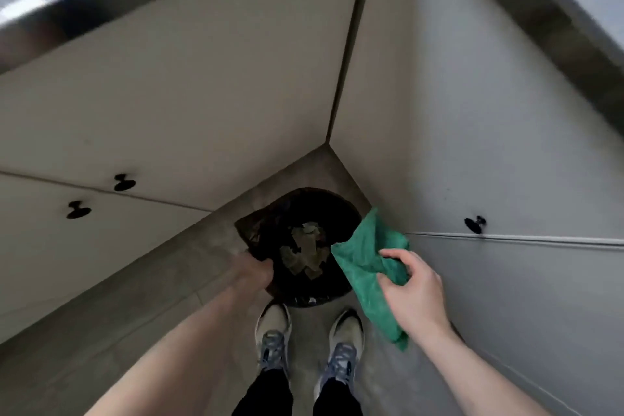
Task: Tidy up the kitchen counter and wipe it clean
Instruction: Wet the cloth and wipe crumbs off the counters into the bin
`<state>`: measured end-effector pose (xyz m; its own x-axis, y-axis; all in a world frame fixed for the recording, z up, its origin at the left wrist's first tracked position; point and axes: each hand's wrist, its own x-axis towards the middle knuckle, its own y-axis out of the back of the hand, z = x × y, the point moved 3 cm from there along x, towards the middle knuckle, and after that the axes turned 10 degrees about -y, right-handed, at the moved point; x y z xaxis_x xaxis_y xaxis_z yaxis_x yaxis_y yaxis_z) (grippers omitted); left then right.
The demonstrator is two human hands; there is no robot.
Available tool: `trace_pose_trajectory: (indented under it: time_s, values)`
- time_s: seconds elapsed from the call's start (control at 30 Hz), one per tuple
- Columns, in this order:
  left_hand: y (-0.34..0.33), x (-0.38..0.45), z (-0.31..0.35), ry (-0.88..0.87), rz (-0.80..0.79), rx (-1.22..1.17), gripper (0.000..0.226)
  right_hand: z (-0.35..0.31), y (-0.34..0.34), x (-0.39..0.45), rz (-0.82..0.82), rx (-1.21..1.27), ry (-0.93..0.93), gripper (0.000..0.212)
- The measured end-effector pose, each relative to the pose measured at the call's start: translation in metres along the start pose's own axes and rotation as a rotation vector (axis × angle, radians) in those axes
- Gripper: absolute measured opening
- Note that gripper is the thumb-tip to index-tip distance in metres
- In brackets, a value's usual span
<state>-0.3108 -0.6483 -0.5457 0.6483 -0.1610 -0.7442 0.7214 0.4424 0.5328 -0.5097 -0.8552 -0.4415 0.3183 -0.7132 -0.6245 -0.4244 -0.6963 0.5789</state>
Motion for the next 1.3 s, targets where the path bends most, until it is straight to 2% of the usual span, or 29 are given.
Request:
trace_pose_trajectory:
  time_s: [0.03, 0.1, 0.13, 0.2, 0.23, 0.4, 0.47, 0.53, 0.6, 0.73, 0.93, 1.03, 1.2, 1.3]
  values:
    - [-0.007, 0.009, -0.005, -0.001, -0.009, -0.006, 0.013, 0.005, -0.007, 0.006, -0.003, 0.007, -0.007, 0.036]
    - [-0.022, 0.027, -0.016, -0.013, -0.044, -0.016, 0.031, 0.013, -0.022, 0.015, -0.004, 0.011, -0.015, 0.036]
    - [-0.029, 0.036, -0.020, -0.020, -0.042, -0.006, 0.033, 0.018, -0.029, 0.019, -0.004, 0.007, -0.017, 0.037]
    - [-0.036, 0.048, -0.023, -0.015, -0.044, 0.007, 0.016, 0.026, -0.039, 0.027, -0.003, 0.002, -0.021, 0.037]
    - [-0.038, 0.051, -0.024, -0.012, -0.058, 0.007, 0.017, 0.029, -0.043, 0.029, -0.004, 0.002, -0.026, 0.037]
    - [-0.046, 0.049, -0.022, 0.002, -0.134, -0.106, 0.047, 0.033, -0.045, 0.026, -0.017, -0.025, -0.052, 0.037]
    - [-0.039, 0.035, -0.027, 0.054, -0.129, -0.168, 0.071, 0.030, -0.041, 0.014, -0.023, -0.041, -0.063, 0.035]
    - [-0.023, 0.012, -0.026, 0.096, -0.133, -0.181, 0.089, 0.023, -0.031, -0.004, -0.027, -0.037, -0.070, 0.035]
    - [-0.005, -0.013, -0.018, 0.081, -0.152, -0.111, 0.093, 0.010, -0.019, -0.021, -0.035, -0.049, -0.059, 0.035]
    - [0.054, -0.098, 0.025, -0.082, -0.219, 0.085, 0.070, -0.036, 0.020, -0.069, -0.075, -0.031, -0.004, 0.038]
    - [0.154, -0.257, 0.066, -0.259, -0.231, 0.158, 0.047, -0.103, 0.095, -0.185, -0.126, -0.027, 0.100, 0.043]
    - [0.203, -0.329, 0.094, -0.415, -0.171, 0.152, 0.043, -0.136, 0.128, -0.233, -0.169, -0.046, 0.213, 0.043]
    - [0.276, -0.428, 0.125, -0.638, 0.019, 0.159, 0.047, -0.197, 0.165, -0.288, -0.215, -0.070, 0.403, 0.042]
    - [0.307, -0.462, 0.129, -0.663, 0.098, 0.049, 0.045, -0.232, 0.172, -0.306, -0.235, -0.052, 0.478, 0.040]
